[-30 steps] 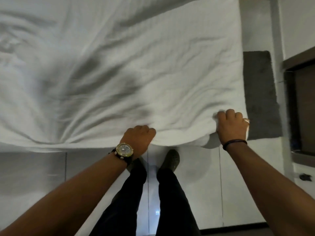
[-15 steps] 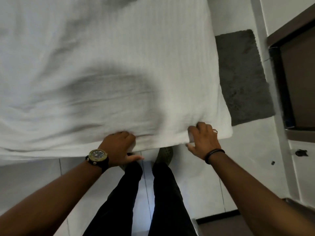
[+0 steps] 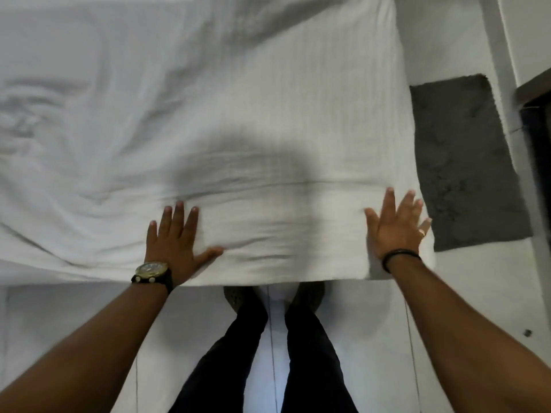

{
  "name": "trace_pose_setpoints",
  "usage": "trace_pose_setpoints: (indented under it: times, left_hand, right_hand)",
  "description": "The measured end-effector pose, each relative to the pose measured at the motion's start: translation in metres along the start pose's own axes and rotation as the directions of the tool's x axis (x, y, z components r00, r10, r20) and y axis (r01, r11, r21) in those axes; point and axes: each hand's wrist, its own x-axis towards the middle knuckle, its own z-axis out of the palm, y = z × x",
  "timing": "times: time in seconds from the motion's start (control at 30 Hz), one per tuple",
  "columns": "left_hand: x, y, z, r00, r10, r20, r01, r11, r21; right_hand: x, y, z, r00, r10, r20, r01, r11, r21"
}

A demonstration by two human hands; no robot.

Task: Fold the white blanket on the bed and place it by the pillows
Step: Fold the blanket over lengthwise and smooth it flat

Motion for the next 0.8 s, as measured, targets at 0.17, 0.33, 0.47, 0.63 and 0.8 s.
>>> trace_pose_setpoints:
  times: [0.17, 0.33, 0.47, 0.63, 0.8]
  left_hand:
    - [0.008, 0.015, -0.021, 0.993, 0.105, -0.052, -0.108, 0.993, -0.049]
    - [0.041, -0.021, -0.019, 0.987, 0.090, -0.131, -0.100, 0.993, -0.070]
    - [0.049, -0.114, -0.004, 0.988, 0.061, -0.138, -0.076, 0.991, -0.107]
    - [0.059, -0.175, -0.024, 0.914, 0.336, -0.227, -0.374, 0.915, -0.152]
    - [0.135, -0.206, -0.101, 0.773, 0.369, -0.516, -0.519, 0.836, -0.180]
  right_hand:
    - [-0.042, -0.175, -0.010, 0.839, -0.528, -0.135, 0.539, 0.840, 0.067]
    - [-0.034, -0.228, 0.007, 0.789, -0.605, 0.104, 0.608, 0.794, 0.005]
    - [0.006, -0.137, 0.003, 0.958, -0.220, 0.185, 0.260, 0.937, -0.233]
    - [0.004, -0.185, -0.027, 0.961, 0.133, 0.241, -0.085, 0.976, -0.200]
    - [0.030, -0.339, -0.044, 0.969, -0.230, -0.089, 0.235, 0.971, 0.045]
